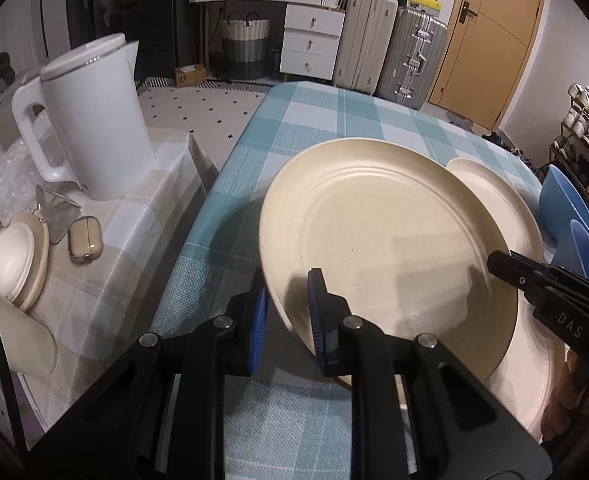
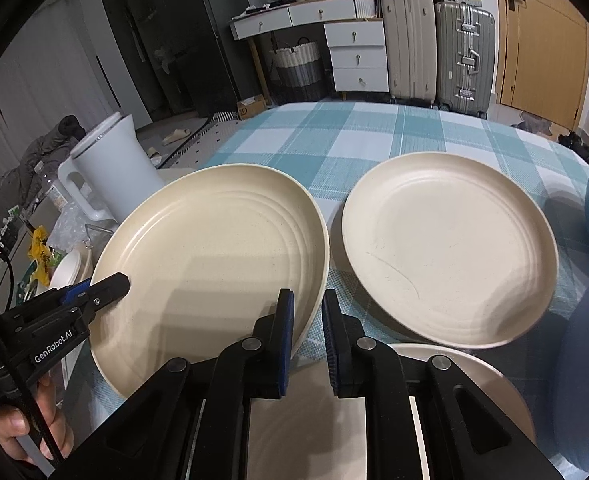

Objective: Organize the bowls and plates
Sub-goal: 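Lift the cream plate with the right gripper and carry it toward the other plates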

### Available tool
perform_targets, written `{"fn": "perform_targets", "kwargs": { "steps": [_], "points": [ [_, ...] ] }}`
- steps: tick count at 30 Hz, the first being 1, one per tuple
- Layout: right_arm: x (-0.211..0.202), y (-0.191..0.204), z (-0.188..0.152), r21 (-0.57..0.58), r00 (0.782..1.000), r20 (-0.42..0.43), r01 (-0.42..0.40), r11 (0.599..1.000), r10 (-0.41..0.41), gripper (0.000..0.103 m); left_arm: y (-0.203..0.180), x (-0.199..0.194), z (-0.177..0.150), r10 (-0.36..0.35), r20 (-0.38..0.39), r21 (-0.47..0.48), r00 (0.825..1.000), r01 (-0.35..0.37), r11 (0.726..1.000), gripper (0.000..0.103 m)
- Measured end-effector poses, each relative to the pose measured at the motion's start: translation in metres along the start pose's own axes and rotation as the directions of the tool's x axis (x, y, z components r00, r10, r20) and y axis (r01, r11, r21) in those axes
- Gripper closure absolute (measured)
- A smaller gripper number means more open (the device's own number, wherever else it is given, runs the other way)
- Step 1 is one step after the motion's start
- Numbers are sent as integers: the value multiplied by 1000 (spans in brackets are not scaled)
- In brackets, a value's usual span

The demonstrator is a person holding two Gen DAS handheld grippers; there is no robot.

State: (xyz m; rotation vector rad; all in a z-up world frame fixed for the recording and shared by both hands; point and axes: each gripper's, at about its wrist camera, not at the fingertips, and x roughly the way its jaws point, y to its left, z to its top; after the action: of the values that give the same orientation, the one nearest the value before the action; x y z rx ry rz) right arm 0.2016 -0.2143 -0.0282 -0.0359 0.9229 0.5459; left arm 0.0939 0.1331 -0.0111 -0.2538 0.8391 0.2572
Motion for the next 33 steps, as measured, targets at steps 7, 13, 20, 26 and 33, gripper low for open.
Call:
{"fn": "perform_targets", "kwargs": {
  "steps": [7,13,20,26,33],
  "points": [
    [-32,-4,-9,8,999,46,14,1000,-14,88,-17,-28,-7,-14,42,24,999,13,1000,86],
    [-59,-16,-25,47,997,80,16,999,-20,88,-38,-48,-19,-38,69,59,997,34,998,86],
    [-90,-34,-47,79,992,111,45,996,-54,88,-71,-70,-34,-69,92,119,993,58,991,86],
    [-112,-44,-63,100,989,126,62,993,-75,88,-91,-83,-45,-90,97,154,991,75,985,86],
    [-129,-56,-83,132,987,133,76,988,-93,88,-110,-92,-60,-108,90,187,990,90,978,86]
  ]
}}
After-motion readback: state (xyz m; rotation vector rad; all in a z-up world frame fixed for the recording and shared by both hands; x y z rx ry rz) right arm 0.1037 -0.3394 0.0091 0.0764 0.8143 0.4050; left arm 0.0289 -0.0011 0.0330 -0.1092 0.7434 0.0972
